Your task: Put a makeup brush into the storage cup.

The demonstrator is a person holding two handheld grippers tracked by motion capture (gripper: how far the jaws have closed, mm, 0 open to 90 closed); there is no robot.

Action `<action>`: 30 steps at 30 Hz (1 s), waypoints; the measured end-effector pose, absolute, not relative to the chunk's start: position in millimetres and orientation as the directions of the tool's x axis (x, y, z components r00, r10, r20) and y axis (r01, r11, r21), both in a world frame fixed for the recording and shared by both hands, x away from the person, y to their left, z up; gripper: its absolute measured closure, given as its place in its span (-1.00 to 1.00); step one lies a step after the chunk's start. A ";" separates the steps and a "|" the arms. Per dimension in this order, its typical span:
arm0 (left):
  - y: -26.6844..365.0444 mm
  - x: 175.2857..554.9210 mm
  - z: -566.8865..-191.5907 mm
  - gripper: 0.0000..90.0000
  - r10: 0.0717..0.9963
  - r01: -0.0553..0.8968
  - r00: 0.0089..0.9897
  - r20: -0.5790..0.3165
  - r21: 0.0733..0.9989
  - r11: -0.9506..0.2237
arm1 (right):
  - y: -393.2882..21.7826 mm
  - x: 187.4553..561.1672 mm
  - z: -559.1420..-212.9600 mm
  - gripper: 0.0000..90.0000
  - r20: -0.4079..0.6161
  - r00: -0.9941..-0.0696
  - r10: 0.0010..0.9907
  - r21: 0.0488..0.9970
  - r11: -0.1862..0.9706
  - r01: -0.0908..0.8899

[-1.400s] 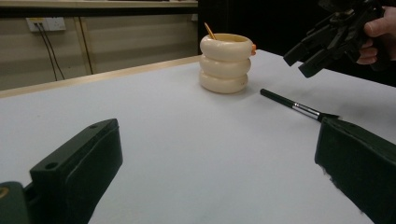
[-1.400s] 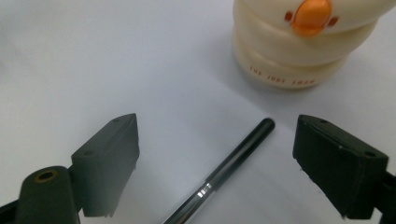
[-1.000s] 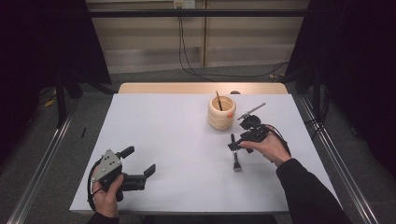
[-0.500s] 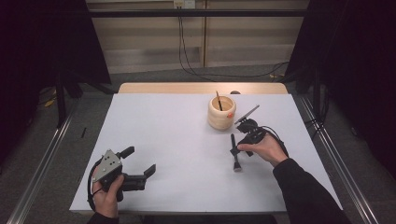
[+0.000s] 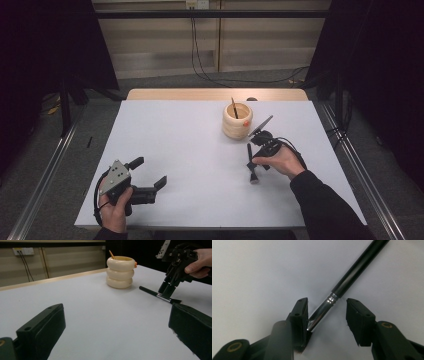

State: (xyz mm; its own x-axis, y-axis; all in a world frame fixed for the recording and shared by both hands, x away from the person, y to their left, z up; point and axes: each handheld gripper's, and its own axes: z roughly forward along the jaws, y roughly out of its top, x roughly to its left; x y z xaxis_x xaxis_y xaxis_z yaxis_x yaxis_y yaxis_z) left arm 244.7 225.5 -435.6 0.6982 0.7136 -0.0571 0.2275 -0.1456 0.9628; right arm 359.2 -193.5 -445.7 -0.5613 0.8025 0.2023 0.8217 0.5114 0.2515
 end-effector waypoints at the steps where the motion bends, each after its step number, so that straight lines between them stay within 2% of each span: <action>1: 225.4 244.8 -435.7 -0.98 0.714 0.228 0.697 -0.057 0.963 -0.146 | -192.5 358.9 -445.7 0.20 0.202 -0.560 0.803 0.242 0.514 0.823; 8: 226.0 244.4 -435.5 -0.98 0.717 0.228 0.695 -0.058 0.963 -0.144 | -189.0 359.4 -449.3 0.29 0.178 -0.541 0.822 0.207 0.506 0.837; 22: 225.6 244.6 -435.7 -0.98 0.717 0.229 0.695 -0.056 0.962 -0.147 | -190.2 361.0 -450.8 0.72 0.128 -0.534 0.836 0.202 0.505 0.839; 30: 225.5 244.7 -436.0 -0.98 0.716 0.230 0.695 -0.058 0.962 -0.146 | -191.3 361.9 -450.1 0.75 0.128 -0.549 0.826 0.196 0.522 0.830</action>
State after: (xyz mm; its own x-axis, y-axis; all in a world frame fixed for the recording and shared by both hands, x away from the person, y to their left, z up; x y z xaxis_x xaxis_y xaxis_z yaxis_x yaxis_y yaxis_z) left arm 244.7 225.5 -436.0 0.6952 0.7164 -0.0580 0.2303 -0.1456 0.9622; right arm 361.9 -191.3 -450.1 -0.5492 0.8258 0.1279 0.8302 0.5217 0.1964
